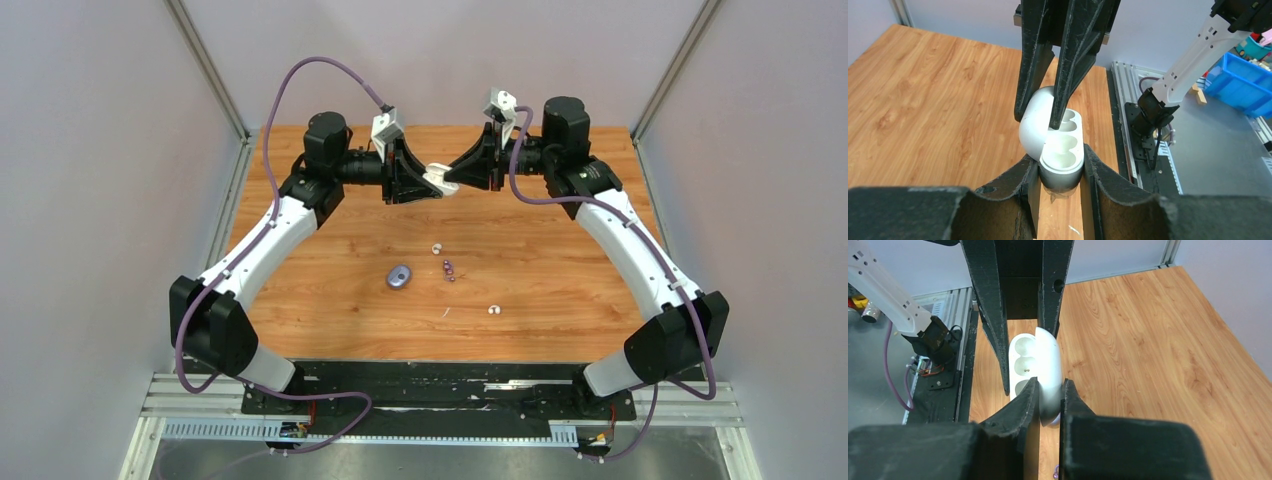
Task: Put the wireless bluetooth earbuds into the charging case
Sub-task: Open the charging case, then pick up the earbud from the center of the board.
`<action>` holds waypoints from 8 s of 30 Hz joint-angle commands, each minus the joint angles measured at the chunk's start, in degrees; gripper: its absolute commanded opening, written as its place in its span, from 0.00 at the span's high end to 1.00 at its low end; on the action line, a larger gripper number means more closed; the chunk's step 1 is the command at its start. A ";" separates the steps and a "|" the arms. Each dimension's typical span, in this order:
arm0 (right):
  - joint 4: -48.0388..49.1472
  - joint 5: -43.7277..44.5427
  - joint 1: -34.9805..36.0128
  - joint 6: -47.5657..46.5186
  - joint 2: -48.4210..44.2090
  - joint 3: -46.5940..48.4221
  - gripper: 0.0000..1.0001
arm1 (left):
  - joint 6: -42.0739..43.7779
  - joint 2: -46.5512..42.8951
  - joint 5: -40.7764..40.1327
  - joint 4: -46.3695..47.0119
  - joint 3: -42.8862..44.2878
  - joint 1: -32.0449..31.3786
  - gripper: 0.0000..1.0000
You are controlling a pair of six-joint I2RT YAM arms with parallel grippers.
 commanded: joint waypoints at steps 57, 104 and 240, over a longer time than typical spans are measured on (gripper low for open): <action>-26.41 10.52 11.88 -31.22 0.45 11.68 1.00 | 39.53 6.13 -12.19 -59.92 32.21 -2.80 0.78; -16.90 5.92 -0.71 -2.08 -3.14 -2.95 0.43 | 25.03 -9.05 -29.60 -34.43 9.69 -3.13 1.00; -18.35 28.58 5.47 -51.45 0.00 -44.37 0.71 | 30.56 -14.57 -27.49 -40.33 0.57 6.78 1.00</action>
